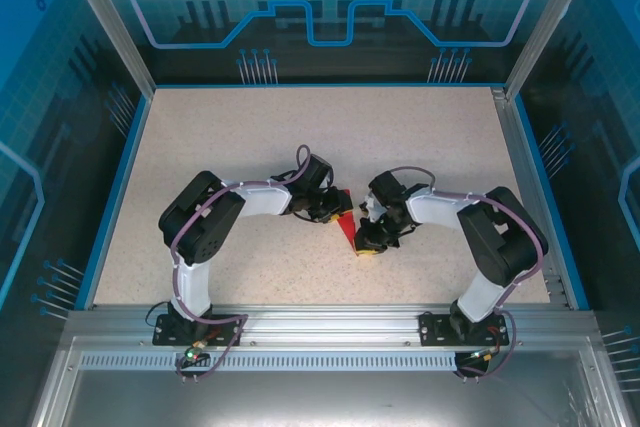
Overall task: Fold a paper plane with a square sheet of paper (pick it up from the middle)
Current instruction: Fifth fold the wing at the center of the table.
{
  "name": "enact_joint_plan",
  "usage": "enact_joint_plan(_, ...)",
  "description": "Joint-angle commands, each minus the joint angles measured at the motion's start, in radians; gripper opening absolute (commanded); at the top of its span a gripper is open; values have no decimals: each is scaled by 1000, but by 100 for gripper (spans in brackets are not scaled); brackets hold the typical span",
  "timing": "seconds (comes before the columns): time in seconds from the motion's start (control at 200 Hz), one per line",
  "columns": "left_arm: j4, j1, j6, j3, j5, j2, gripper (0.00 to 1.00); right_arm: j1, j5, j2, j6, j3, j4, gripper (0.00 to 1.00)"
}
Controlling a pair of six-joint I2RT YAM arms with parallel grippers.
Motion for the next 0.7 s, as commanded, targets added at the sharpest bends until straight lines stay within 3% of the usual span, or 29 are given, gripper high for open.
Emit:
enact_joint_plan(0.0, -102, -4, 19, -2, -41, 1, 37, 32, 94, 27, 3, -5, -90, 13)
enact_joint_plan(0.285, -102, -2, 20, -7, -43, -1, 37, 37, 106, -106, 28, -13, -59, 18)
enact_joint_plan(0.455, -108, -4, 24, -5, -43, 0, 37, -18, 32, -232, 88, -85, 94, 18)
enact_joint_plan(0.555, -106, -3, 23, -6, -40, 8, 36, -26, -85, -216, 113, -95, 213, 17)
enact_joint_plan(0.695, -99, -3, 19, -8, -38, 9, 36, -2, -134, -146, 167, -77, 319, 14)
